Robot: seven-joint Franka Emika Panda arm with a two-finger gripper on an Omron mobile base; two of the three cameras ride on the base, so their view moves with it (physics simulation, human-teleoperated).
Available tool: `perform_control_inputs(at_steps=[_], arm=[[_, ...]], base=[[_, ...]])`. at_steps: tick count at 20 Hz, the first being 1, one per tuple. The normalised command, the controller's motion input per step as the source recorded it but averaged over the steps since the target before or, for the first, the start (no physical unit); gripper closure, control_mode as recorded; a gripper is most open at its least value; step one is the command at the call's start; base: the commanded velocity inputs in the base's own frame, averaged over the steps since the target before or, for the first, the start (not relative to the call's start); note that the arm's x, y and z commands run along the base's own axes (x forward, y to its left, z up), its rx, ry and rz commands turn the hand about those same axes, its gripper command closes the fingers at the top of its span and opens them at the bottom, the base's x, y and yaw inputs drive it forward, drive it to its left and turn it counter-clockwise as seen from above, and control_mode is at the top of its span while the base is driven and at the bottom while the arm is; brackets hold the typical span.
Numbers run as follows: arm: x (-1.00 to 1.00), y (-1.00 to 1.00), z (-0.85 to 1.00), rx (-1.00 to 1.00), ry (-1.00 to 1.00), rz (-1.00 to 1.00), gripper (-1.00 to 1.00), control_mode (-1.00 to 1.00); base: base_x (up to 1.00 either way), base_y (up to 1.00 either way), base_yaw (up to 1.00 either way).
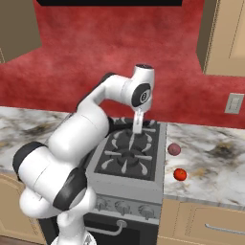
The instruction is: Place the pan on the front left burner on the stove. Then place the tomato and the onion in the pan and turn on the front left burner.
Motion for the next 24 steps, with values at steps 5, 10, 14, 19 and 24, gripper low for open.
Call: perform_control_inputs(at_steps=[5, 10, 14, 19, 24], arm=[[0.0, 0.6, 0.0, 0.0, -0.02, 0.28, 1.0, -1.0], [0.0, 0.68, 0.0, -0.01, 0.0, 0.26, 1.0, -1.0], [0.0, 0.55, -0.12, 0.0, 0.0, 0.18, 1.0, -1.0], [0.0, 0.17, -0.15, 0.06, 0.0, 0.13, 1.0, -1.0], [0.03, 0.09, -0.03, 0.12, 0.06, 0.08, 1.0, -1.0]], base=[[0.0, 0.0, 0.0], [0.0, 0.0, 0.0], [0.0, 0.0, 0.0], [0.0, 0.0, 0.0], [0.0, 0.0, 0.0]])
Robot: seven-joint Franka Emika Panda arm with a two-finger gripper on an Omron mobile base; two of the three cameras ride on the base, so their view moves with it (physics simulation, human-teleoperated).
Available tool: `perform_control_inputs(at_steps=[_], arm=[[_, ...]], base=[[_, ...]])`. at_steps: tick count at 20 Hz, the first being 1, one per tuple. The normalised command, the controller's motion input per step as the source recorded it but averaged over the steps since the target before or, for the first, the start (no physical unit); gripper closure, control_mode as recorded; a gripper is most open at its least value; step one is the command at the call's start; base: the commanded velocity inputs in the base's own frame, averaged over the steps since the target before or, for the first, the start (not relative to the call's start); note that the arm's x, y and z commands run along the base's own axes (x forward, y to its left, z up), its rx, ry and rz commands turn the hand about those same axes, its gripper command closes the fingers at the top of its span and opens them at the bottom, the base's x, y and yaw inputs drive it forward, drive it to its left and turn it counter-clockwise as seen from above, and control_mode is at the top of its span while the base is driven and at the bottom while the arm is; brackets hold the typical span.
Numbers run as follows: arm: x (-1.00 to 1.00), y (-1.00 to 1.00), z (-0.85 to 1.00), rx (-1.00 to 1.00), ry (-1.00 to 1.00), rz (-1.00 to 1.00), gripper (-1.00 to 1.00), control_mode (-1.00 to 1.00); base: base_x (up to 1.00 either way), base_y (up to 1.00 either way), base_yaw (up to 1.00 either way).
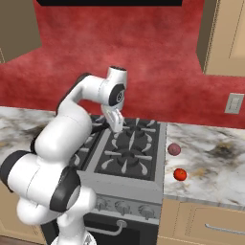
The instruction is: Place the pan on the front left burner on the stove. Then place the tomato and the onion in the pan and turn on the front left burner.
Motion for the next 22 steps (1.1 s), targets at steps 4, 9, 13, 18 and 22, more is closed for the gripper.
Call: perform_control_inputs(at_steps=[4, 9, 13, 18, 22], arm=[[0.12, 0.34, 0.0, 0.06, 0.17, 0.0, 1.0, -1.0], [0.1, 0.42, 0.0, 0.0, 0.23, -0.02, 1.0, -1.0], [0.0, 0.08, -0.11, -0.07, 0.01, 0.0, 1.0, -1.0], [-0.21, 0.0, -0.16, -0.11, -0.04, 0.0, 1.0, -1.0], [-0.35, 0.0, -0.15, -0.08, -0.09, -0.01, 1.0, -1.0]], base=[[0.0, 0.0, 0.0], [0.0, 0.0, 0.0], [0.0, 0.0, 0.0], [0.0, 0.0, 0.0], [0.0, 0.0, 0.0]])
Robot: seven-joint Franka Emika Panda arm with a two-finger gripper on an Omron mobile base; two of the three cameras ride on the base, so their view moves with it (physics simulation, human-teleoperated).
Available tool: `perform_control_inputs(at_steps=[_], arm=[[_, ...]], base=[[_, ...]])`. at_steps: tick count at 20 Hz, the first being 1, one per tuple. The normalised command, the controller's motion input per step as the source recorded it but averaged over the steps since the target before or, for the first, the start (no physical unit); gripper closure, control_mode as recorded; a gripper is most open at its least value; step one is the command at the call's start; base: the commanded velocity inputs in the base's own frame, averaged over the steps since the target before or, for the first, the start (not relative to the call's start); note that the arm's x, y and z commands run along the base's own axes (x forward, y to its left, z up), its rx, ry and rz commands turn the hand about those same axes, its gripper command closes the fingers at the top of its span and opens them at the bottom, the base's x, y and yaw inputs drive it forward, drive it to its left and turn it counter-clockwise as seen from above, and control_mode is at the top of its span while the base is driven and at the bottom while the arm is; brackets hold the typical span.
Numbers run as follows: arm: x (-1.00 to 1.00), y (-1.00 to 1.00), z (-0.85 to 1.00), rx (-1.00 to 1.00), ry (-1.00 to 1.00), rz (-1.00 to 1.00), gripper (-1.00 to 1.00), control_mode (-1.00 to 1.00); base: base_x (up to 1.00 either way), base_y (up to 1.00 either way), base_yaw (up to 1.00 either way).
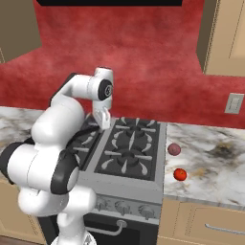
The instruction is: Place the pan on the front left burner on the stove. Then place the tomato and the onion in the pan and turn on the front left burner.
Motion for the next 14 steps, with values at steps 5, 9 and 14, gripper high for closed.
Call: perform_control_inputs(at_steps=[5, 9, 14], arm=[[-0.23, 0.0, -0.01, 0.0, -0.14, -0.06, 1.0, -1.0], [-0.05, 0.0, 0.0, 0.0, -0.12, -0.13, 1.0, -1.0], [0.0, 0.0, 0.0, 0.0, -0.02, -0.15, 1.0, -1.0]], base=[[0.0, 0.0, 0.0], [0.0, 0.0, 0.0], [0.0, 0.0, 0.0]])
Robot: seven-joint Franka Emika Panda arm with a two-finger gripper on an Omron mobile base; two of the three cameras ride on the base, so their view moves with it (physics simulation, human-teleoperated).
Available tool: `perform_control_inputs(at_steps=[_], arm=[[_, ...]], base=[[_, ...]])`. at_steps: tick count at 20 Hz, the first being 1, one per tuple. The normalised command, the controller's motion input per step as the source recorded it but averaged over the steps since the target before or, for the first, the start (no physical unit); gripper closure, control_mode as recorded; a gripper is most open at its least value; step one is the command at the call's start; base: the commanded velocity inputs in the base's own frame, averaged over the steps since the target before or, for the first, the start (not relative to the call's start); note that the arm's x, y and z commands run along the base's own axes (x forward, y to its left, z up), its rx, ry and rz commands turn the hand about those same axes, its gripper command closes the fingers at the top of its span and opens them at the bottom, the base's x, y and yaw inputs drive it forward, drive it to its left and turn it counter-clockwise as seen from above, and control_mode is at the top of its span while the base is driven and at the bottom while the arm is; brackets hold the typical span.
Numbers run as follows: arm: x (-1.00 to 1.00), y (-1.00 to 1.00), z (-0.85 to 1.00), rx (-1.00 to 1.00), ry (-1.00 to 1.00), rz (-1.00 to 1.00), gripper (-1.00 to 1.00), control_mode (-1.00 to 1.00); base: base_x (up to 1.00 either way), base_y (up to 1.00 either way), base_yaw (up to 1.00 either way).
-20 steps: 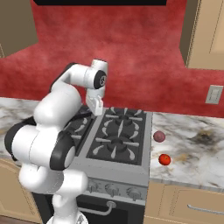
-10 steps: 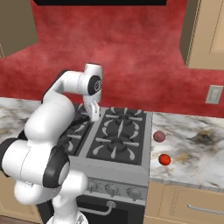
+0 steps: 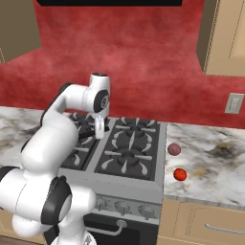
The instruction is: Place the pan on the front left burner on the stove. Then place the tomato and the onion in the pan and turn on the front left burner.
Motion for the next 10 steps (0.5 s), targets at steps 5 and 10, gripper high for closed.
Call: perform_control_inputs(at_steps=[5, 10], arm=[[0.0, 0.0, -0.01, 0.0, 0.0, -0.1, 1.0, -1.0], [0.0, 0.0, -0.09, 0.0, 0.0, -0.06, 1.0, -1.0]], base=[[0.0, 0.0, 0.0], [0.0, 0.0, 0.0]])
